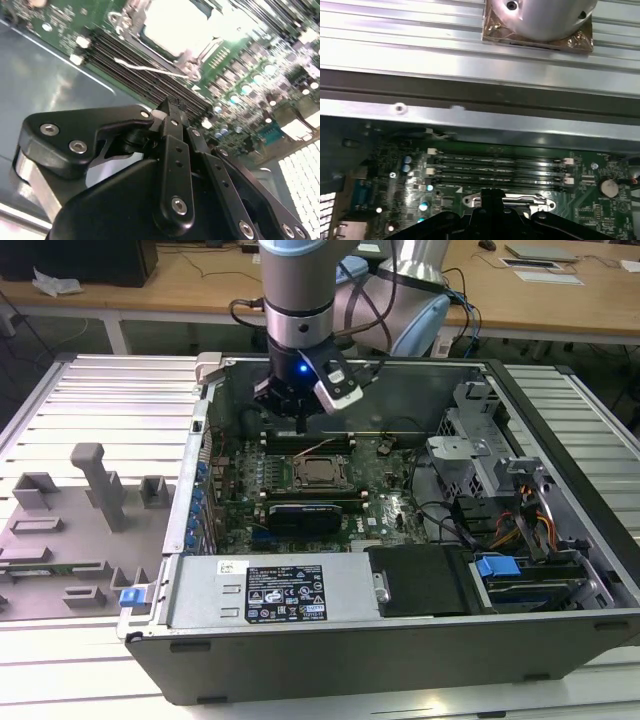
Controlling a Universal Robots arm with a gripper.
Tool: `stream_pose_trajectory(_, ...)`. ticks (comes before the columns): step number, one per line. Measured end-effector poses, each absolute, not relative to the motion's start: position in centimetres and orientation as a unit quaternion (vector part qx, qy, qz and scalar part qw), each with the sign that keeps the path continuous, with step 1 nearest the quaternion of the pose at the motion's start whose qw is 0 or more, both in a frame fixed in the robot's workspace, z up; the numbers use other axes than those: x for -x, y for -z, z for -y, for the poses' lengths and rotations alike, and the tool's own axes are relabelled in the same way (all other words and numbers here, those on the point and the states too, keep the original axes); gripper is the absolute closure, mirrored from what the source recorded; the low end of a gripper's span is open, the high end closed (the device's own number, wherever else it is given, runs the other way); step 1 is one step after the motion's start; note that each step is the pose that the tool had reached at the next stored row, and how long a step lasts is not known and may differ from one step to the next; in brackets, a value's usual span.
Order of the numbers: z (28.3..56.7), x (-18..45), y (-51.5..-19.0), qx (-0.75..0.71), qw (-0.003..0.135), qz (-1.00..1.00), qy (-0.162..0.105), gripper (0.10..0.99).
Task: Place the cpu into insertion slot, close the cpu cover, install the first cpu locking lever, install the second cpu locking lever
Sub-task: 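Install the first cpu locking lever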
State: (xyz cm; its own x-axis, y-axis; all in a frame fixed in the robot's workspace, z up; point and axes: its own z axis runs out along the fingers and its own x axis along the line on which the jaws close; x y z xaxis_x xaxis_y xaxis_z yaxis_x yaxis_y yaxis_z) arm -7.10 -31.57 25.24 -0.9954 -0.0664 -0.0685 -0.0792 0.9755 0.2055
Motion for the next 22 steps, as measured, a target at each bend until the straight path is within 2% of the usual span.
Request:
stream_pose_trajectory(11, 31.6, 5.6, -25.1, 0.037, 0.032, -0.993, -0.104, 0.98)
stream_pose_trajectory(18, 31.6, 5.6, -24.6, 0.039, 0.056, -0.993, -0.102, 0.98)
stream_pose_trajectory(22, 31.6, 5.6, -24.2, 0.04, 0.063, -0.992, -0.101, 0.98)
